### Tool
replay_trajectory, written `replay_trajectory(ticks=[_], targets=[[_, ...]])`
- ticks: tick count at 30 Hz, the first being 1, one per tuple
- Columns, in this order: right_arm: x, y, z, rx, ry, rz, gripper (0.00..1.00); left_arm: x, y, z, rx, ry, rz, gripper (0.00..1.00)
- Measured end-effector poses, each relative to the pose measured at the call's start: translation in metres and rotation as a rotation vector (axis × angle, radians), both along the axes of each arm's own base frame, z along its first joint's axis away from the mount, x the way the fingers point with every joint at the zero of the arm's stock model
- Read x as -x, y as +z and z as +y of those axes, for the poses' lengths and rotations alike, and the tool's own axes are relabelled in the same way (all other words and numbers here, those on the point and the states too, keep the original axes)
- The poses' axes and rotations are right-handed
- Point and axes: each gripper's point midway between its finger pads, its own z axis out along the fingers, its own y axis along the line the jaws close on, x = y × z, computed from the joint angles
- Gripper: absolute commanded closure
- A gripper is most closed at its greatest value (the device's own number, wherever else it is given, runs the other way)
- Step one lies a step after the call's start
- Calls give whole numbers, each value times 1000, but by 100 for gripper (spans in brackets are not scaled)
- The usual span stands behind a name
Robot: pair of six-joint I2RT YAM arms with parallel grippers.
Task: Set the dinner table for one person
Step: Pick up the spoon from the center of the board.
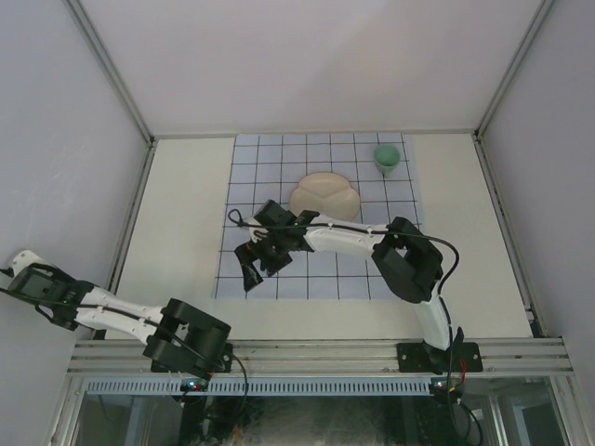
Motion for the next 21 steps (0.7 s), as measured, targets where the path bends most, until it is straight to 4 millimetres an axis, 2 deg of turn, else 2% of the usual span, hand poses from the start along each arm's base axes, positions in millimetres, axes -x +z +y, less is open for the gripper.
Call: replay_trajectory(ticks=[4,8,11,13,17,21], targets=[[33,24,23,-112,172,18,0,7,6,8,-6,27,-21,68],[67,47,45,-187,314,-7,0,10,2,11,13,37,-25,68],[89,61,55,-226,396,-19,3,12,0,12,24,37,-33,68],[96,64,57,-238,424,-20,6,13,0,13,28,37,-38,68],[88,53,52,-225,420,24,17,12,2,14,33,27,-51,68],[70,14,42,-168,379,112,20,12,2,13,37,14,-62,68]])
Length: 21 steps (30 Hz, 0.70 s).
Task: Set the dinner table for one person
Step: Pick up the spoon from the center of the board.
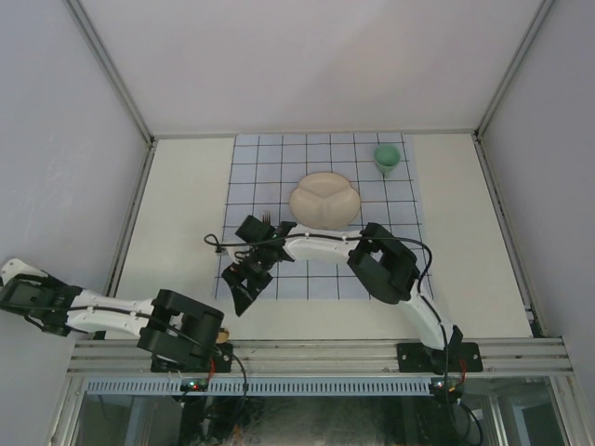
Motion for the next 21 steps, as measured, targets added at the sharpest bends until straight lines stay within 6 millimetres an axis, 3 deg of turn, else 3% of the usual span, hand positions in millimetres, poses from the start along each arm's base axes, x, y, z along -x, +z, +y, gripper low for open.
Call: replay_trajectory(ticks=[3,7,21], targets=[[-2,-30,-10,64,-6,93,21,-1,0,0,2,-7,-7,68],[-2,-28,-11,52,5,124,22,-2,0,0,4,-13,-14,68],[29,-29,-3,64,86,89,22,-2,0,5,-6,-22,-17,67]])
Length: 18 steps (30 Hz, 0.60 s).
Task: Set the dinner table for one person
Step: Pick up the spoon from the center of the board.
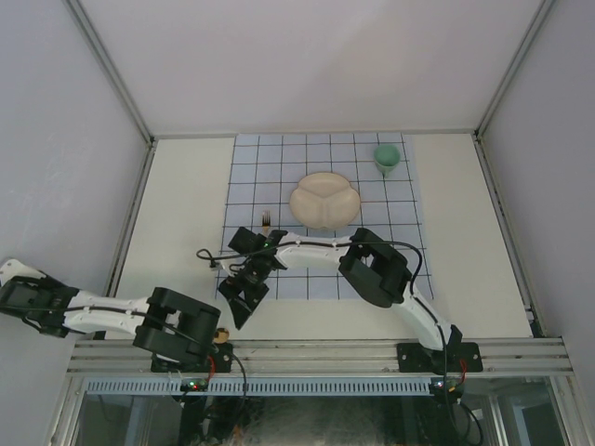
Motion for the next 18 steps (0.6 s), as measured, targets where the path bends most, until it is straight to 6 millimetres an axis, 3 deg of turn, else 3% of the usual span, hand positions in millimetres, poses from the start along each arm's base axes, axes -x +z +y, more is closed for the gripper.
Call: replay_trajectory(ticks=[11,18], targets=[[-10,1,31,-39,4,-57,24,0,0,0,-4,-21,-4,68],[-11,-1,39,-39,-6,-51,26,1,1,-3,13,-28,-5,68]])
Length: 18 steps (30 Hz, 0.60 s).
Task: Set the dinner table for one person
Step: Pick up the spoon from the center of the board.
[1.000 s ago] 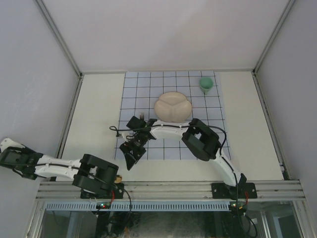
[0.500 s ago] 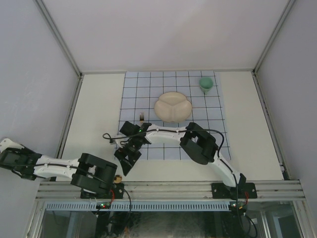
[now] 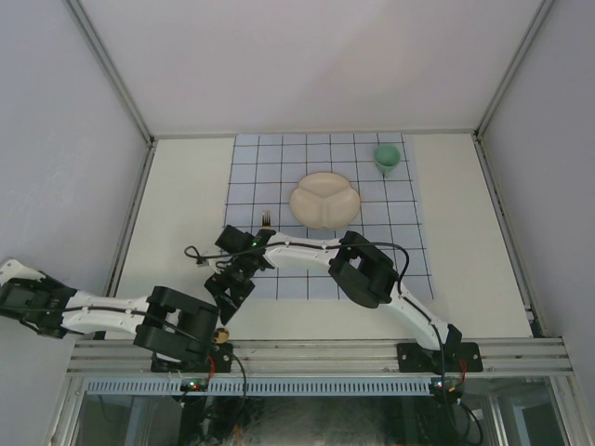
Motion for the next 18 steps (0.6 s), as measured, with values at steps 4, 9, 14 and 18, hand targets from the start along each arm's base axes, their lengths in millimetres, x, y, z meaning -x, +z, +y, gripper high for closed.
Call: replay_trajectory(ticks=[4,9,14,18], targets=[[2,-1,2,2,-5,7,27,0,0,-1,4,-3,-1,68],[10,-1,9,-9,12,2,27,0,0,-1,3,-10,-1,68],[22,-1,15,-16,39,-1,29,0,0,-1,2,-17,-2,68],[25,-2,15,-15,44,0,29,0,0,-1,2,-18,-3,68]])
